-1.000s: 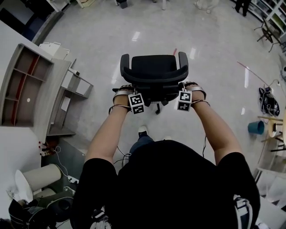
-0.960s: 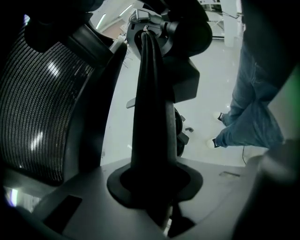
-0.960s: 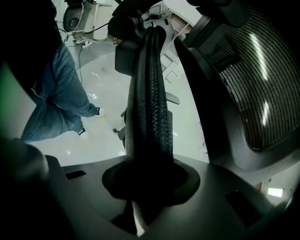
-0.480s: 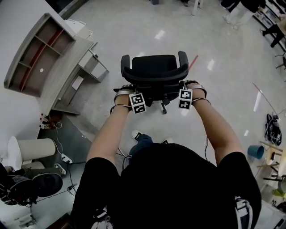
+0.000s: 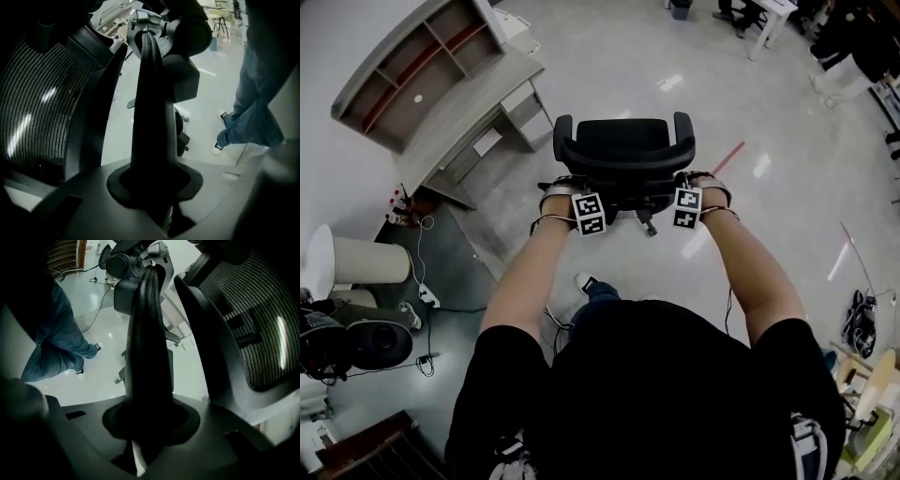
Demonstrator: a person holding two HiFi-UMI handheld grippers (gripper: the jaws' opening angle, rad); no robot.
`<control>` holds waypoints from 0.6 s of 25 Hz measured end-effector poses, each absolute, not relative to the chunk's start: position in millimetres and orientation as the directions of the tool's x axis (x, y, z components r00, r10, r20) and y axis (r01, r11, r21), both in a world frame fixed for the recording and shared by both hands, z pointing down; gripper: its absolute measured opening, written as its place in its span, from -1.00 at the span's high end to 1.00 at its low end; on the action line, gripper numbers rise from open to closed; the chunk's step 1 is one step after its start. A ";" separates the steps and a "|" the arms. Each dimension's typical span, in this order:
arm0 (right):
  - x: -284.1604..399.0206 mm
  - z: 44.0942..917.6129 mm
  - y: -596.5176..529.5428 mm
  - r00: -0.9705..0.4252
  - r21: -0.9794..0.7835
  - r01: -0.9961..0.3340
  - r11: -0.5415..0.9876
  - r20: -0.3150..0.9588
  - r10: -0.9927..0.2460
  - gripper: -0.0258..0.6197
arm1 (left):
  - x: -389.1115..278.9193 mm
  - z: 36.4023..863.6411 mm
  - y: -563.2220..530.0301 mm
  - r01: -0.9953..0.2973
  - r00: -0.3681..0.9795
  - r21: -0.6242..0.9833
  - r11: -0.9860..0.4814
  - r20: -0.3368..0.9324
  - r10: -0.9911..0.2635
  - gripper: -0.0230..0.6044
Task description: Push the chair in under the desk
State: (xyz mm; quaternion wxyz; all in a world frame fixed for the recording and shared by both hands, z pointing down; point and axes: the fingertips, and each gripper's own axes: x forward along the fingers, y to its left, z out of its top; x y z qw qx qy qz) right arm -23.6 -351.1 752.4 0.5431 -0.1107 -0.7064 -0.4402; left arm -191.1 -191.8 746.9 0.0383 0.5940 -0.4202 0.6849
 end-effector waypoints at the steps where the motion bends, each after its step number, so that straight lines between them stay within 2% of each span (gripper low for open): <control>1: -33.4 752.2 -345.6 -0.390 0.501 0.644 0.578 0.865 -0.316 0.68 | -198.4 746.8 -183.6 -0.562 -0.298 -0.529 -0.636 0.846 -0.442 0.66; 15: -160.0 730.8 -229.7 -0.433 0.490 0.761 0.425 0.872 -0.229 0.68 | -286.5 729.9 -37.5 -0.694 -0.366 -0.519 -0.499 0.851 -0.376 0.66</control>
